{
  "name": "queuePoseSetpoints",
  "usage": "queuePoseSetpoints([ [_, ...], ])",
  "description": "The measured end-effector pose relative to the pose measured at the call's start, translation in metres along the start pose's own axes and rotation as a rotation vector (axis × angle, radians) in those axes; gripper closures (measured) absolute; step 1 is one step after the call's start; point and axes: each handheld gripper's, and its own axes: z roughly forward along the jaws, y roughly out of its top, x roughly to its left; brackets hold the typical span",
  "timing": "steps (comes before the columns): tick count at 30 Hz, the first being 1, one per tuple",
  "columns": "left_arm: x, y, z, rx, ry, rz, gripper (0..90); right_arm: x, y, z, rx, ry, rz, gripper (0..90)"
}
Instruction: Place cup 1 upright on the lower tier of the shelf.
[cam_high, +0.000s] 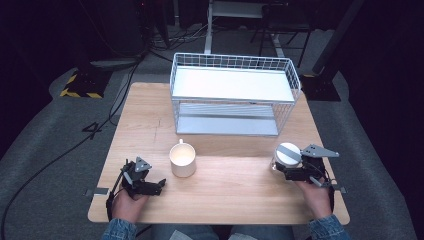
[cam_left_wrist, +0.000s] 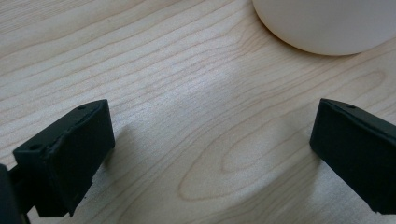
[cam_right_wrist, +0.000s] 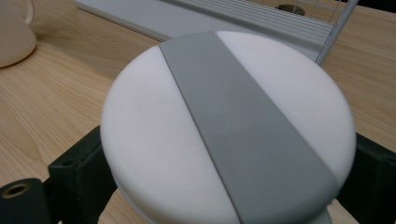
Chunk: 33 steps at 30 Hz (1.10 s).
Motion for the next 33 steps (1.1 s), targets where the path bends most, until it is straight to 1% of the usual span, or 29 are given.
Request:
queuePoseSetpoints([
  [4, 0.0, 0.0, 0.0, 0.0, 0.0, 0.0, 0.3, 0.001, 0.0, -0.001, -0.001, -0.007, -0.006, 7.6],
  [7, 0.0, 0.0, 0.0, 0.0, 0.0, 0.0, 0.3, 0.001, 0.001, -0.001, -0.012, -0.005, 0.001, 7.7],
  [14, 0.0, 0.0, 0.0, 0.0, 0.0, 0.0, 0.3, 0.001, 0.008, -0.004, -0.019, -0.001, -0.003, 7.7],
  [20, 0.0, 0.0, 0.0, 0.0, 0.0, 0.0, 0.3, 0.003, 0.02, -0.004, -0.03, 0.007, -0.012, 7.7],
  [24, 0.0, 0.0, 0.0, 0.0, 0.0, 0.0, 0.3, 0.004, 0.029, -0.003, -0.033, 0.013, -0.008, 7.7],
  [27, 0.001, 0.001, 0.0, 0.0, 0.004, 0.009, 0.2, 0.005, 0.039, -0.002, -0.035, 0.02, -0.014, 7.7],
  [33, 0.001, 0.001, 0.0, 0.0, 0.007, 0.011, 0.3, 0.008, 0.056, 0.004, -0.044, 0.037, -0.02, 7.7],
])
